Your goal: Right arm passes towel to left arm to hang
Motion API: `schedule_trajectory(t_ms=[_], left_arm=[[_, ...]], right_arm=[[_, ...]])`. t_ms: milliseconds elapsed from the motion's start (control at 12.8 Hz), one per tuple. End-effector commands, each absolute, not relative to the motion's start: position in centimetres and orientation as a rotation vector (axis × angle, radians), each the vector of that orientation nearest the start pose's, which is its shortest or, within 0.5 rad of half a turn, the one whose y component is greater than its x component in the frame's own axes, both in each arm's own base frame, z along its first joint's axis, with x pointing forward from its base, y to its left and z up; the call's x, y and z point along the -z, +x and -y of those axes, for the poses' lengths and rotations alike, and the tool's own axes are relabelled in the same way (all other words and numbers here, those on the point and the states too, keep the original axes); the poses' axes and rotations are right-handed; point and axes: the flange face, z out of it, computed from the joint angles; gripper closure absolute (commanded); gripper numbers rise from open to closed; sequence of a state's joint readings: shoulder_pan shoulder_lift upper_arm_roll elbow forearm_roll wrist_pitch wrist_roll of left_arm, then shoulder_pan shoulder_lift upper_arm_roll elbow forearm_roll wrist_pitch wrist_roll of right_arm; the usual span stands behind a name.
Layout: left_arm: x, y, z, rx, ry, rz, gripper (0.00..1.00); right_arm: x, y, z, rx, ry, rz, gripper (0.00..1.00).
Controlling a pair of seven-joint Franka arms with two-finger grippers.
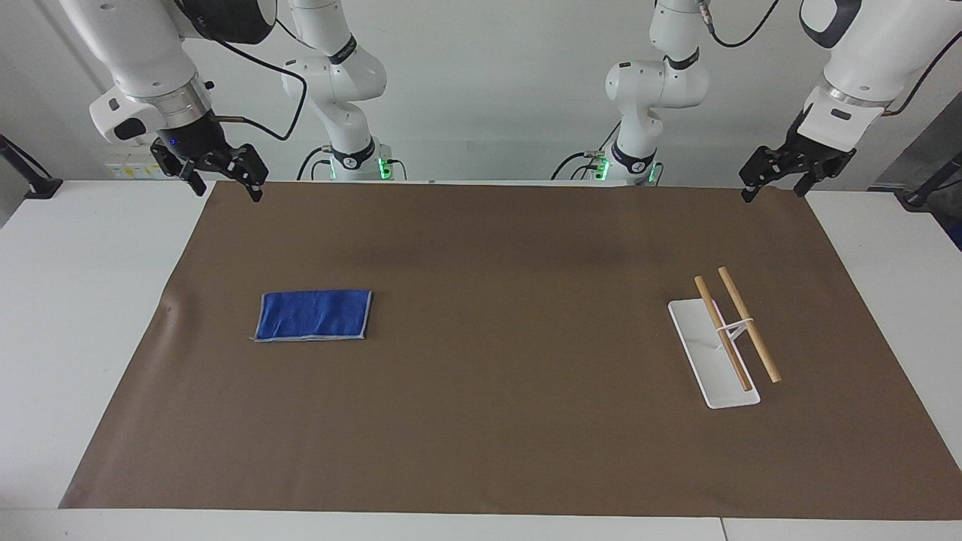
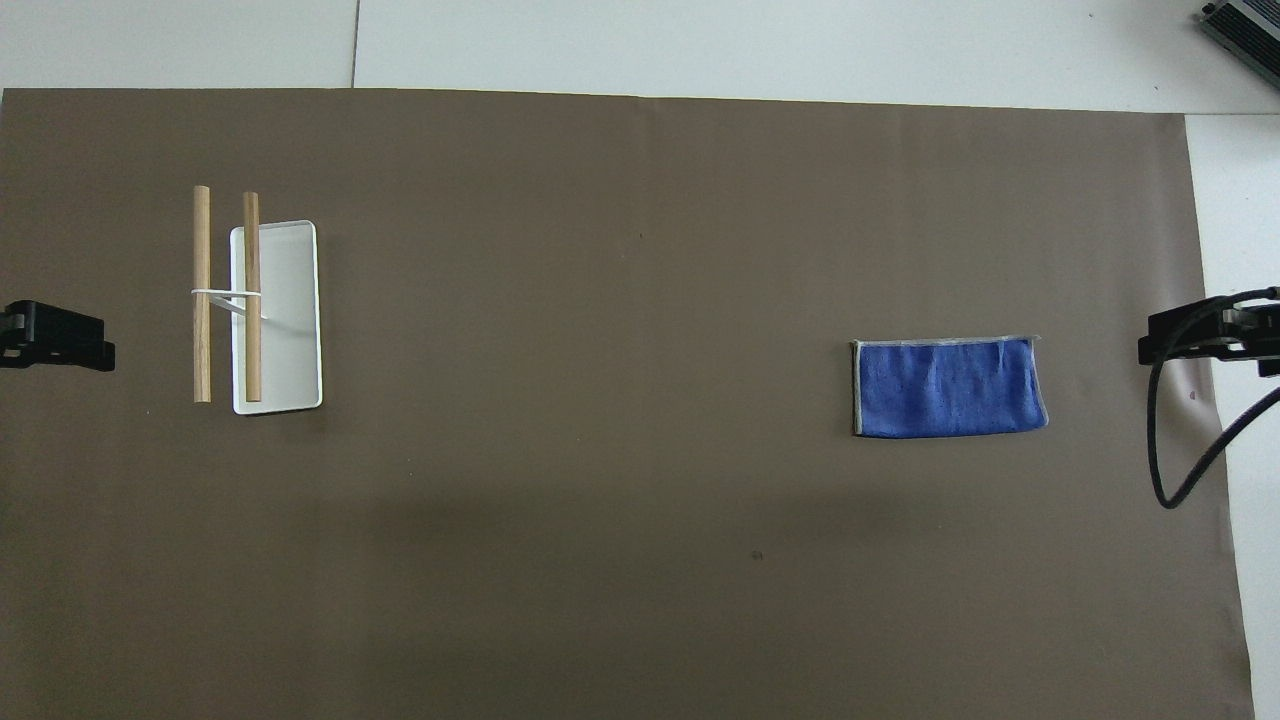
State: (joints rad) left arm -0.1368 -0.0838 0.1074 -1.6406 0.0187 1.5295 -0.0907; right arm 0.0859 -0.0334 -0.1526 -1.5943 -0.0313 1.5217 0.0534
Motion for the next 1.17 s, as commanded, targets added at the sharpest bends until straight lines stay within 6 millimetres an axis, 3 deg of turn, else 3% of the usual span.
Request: schedule_trajectory(t_ms=[0, 860, 938, 1095], left_arm=[[-63.4, 51.7, 0.8, -0.057, -3.123, 0.115, 0.0], [-63.4, 51.7, 0.8, -0.057, -3.123, 0.115, 0.0], [-63.4, 51.7, 0.8, -0.057, -3.123, 0.115, 0.0], [-63.4, 51.7, 0.8, -0.057, -3.123, 0.115, 0.0]], right_arm=[[-62.9, 52.9, 4.3, -0.067, -3.165, -0.169, 0.0], [-62.8, 52.6, 4.3, -0.077, -3.164, -0.169, 0.0], [-61.7, 52.3, 3.5, -0.082, -3.161, -0.154, 0.0], [-58.2, 51.3, 1.4, 0.086, -3.15, -0.077, 0.0]])
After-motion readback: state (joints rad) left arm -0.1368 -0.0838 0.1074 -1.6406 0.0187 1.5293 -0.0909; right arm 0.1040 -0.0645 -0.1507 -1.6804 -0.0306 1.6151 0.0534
